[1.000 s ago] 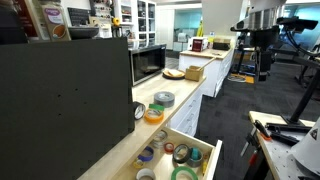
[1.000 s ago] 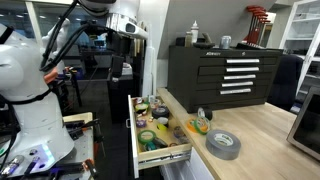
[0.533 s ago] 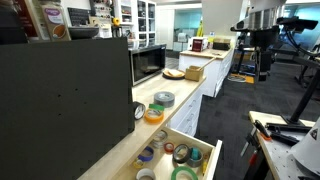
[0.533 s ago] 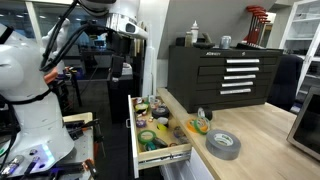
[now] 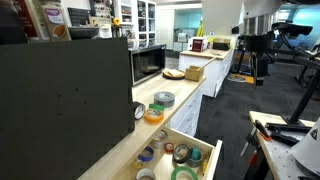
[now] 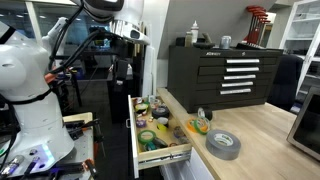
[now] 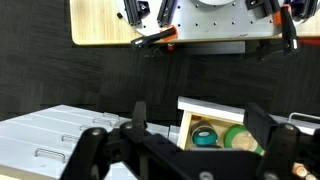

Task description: Pick the black masking tape in the drawer and put it on the counter

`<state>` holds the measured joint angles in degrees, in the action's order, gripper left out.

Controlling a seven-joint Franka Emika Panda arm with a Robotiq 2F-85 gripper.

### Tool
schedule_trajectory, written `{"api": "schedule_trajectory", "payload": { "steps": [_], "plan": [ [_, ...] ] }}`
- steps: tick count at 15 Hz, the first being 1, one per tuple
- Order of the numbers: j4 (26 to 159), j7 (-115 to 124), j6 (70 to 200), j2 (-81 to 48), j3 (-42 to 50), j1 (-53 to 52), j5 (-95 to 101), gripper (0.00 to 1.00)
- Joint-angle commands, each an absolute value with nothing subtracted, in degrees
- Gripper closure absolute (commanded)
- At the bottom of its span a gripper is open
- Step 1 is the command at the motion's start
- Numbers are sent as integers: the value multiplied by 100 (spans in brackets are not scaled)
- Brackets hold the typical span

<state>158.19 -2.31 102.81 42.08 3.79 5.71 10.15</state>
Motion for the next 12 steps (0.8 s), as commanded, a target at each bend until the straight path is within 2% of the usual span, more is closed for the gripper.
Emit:
{"api": "schedule_trajectory", "payload": {
  "steps": [1,12],
  "plan": [
    [15696,-183,10582,3692,222,375,1024,0],
    [15549,-219,11428,2474,-335,-165,1058,0]
  ]
}}
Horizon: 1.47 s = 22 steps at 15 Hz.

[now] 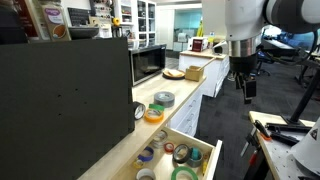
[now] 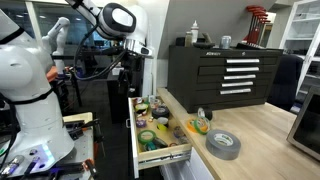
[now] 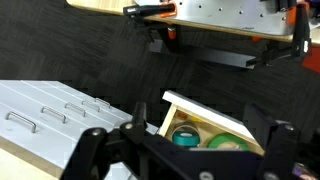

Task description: Pick the black masking tape in the drawer and put it on the counter

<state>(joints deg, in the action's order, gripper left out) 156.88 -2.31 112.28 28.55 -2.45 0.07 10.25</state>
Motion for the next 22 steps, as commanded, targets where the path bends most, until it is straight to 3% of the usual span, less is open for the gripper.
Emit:
{"api": "schedule_trajectory", "payload": {
  "steps": [1,12,22],
  "plan": [
    [15542,-223,11492,2393,-372,-208,1068,0],
    [15599,-279,13932,1502,-488,-429,942,0],
    [15717,-184,14175,1345,-564,-328,1276,0]
  ]
}}
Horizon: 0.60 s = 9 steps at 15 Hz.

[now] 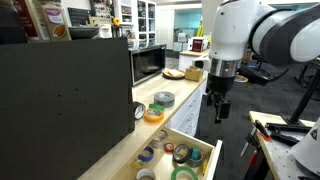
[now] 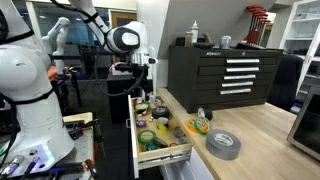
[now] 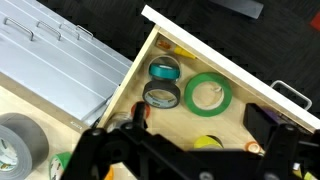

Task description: Pick the black masking tape in the drawer and put it on the counter

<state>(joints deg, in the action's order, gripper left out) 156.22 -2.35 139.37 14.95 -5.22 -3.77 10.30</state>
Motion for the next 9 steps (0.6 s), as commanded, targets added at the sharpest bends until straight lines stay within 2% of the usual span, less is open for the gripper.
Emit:
{"api": "schedule_trajectory", "payload": {
  "steps": [1,9],
  "plan": [
    [15738,-121,14274,1230,-592,-307,1403,0],
    [15547,-32,15420,-281,-555,-344,2272,0]
  ]
}}
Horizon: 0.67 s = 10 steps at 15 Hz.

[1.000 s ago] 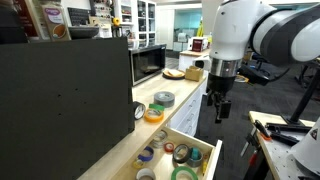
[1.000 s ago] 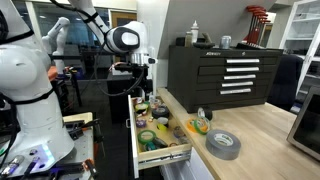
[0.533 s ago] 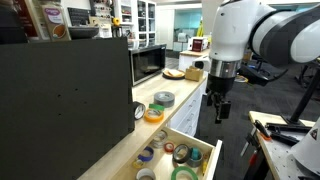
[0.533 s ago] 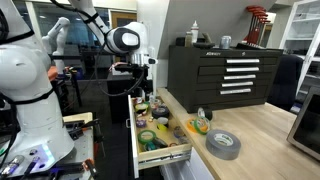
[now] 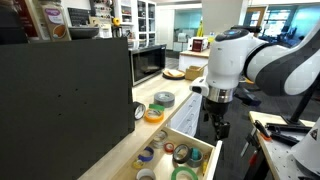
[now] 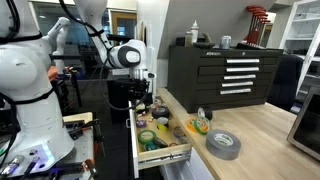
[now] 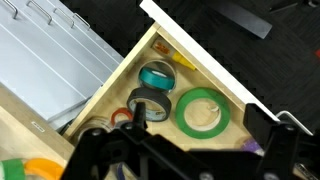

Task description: Pick the black masking tape in the drawer and put it on the counter

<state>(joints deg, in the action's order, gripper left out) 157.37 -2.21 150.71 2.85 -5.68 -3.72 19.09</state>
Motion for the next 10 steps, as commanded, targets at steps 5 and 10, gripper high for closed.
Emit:
{"api": "schedule_trajectory", "payload": {
  "steps": [5,10],
  "plan": [
    [15027,-73,15716,-1184,-282,-439,2633,0],
    [14292,-293,15645,-2049,-72,-572,2776,0]
  ]
}}
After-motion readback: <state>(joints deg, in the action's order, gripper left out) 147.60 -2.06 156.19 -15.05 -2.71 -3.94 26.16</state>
